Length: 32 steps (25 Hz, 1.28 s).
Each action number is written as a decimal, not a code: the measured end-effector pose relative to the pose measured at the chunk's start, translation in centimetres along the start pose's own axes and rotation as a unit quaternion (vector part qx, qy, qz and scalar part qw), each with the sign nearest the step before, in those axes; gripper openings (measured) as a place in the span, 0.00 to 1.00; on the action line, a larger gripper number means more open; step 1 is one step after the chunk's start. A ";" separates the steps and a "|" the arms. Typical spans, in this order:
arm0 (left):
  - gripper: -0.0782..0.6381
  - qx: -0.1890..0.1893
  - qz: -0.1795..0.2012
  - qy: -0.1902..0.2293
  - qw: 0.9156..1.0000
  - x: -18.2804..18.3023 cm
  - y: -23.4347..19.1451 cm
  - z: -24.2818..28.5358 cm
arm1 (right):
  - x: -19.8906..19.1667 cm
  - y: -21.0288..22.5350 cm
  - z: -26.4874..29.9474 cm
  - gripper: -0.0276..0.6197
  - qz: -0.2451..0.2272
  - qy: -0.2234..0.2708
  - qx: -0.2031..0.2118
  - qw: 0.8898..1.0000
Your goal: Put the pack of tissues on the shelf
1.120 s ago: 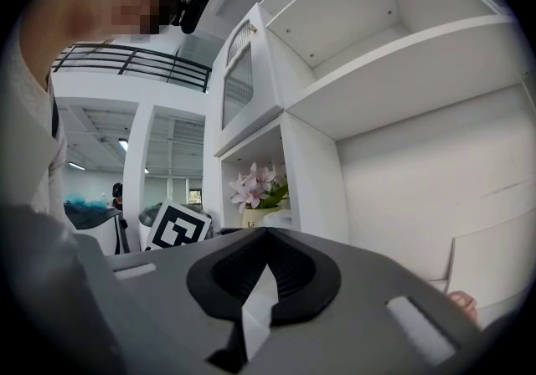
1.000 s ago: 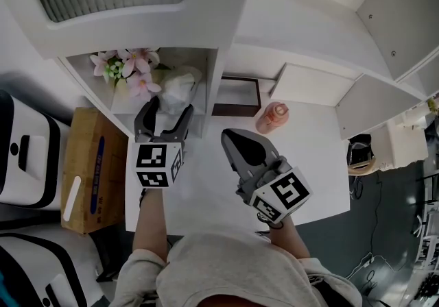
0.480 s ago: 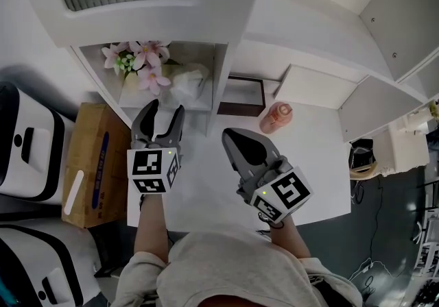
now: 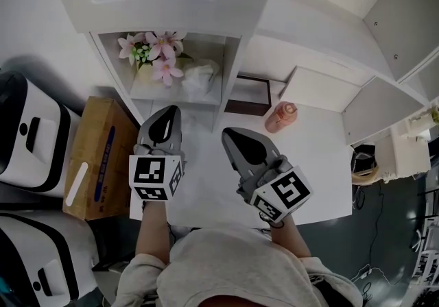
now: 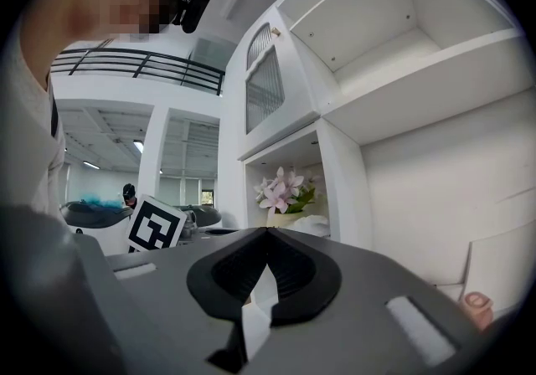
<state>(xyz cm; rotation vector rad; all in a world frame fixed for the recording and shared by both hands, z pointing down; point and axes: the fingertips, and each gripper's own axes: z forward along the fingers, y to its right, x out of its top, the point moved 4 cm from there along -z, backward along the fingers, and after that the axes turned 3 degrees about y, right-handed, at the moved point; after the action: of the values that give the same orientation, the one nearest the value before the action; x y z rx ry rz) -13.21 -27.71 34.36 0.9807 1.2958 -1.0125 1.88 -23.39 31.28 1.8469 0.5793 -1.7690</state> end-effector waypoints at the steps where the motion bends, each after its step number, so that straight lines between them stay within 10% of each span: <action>1: 0.11 -0.005 -0.003 0.002 1.000 0.2 0.2 -0.4 | 0.0 -0.2 0.0 0.04 -0.001 0.000 0.001 1.000; 32: 0.11 -0.094 -0.024 0.029 0.995 2.8 3.7 -13.8 | -0.7 -10.0 -2.0 0.04 0.001 0.008 0.030 1.000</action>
<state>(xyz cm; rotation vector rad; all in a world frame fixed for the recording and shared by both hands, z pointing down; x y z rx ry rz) -13.40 -13.57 31.09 0.8437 1.4414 -0.8863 -2.86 -14.39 31.33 1.9029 0.5358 -1.7913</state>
